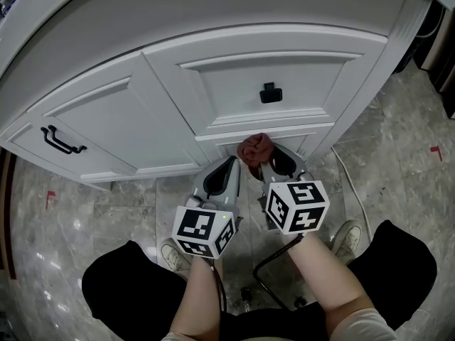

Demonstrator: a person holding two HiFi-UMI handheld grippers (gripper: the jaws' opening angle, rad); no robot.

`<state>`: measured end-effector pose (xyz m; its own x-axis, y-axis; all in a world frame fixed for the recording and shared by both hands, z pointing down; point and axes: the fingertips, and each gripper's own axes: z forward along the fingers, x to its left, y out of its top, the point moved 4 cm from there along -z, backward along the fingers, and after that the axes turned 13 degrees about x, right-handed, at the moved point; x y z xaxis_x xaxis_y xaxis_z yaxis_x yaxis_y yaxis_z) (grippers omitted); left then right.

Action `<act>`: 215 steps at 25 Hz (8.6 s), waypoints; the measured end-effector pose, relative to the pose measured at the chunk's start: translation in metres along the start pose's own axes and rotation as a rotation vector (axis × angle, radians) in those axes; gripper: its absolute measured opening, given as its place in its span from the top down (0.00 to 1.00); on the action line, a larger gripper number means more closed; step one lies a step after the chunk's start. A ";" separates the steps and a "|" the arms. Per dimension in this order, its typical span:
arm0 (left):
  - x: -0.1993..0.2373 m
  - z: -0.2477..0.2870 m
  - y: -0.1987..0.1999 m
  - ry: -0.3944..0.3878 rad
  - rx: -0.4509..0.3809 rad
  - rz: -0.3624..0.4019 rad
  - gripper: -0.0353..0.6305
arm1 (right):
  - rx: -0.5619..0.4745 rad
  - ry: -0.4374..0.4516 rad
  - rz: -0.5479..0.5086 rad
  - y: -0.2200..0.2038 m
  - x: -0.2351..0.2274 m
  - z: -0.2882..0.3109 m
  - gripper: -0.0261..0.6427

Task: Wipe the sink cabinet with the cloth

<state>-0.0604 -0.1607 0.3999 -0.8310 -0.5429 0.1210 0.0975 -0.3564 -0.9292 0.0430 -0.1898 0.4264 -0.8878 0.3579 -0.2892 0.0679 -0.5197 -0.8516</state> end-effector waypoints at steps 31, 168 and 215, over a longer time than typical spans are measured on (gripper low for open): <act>-0.036 0.020 -0.023 -0.021 0.055 -0.048 0.95 | -0.090 -0.176 0.085 0.007 -0.073 -0.064 0.82; -0.011 0.053 -0.058 0.046 0.073 -0.101 0.95 | 0.177 -0.201 0.248 -0.101 -0.121 0.014 0.82; -0.193 -0.233 -0.003 0.113 -0.206 0.070 0.95 | -0.194 -0.053 -0.119 -0.062 0.079 -0.294 0.83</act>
<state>-0.0279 0.1220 0.2982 -0.8832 -0.4683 0.0244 0.0531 -0.1515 -0.9870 0.1020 0.0986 0.3278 -0.9172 0.3635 -0.1629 0.0431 -0.3160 -0.9478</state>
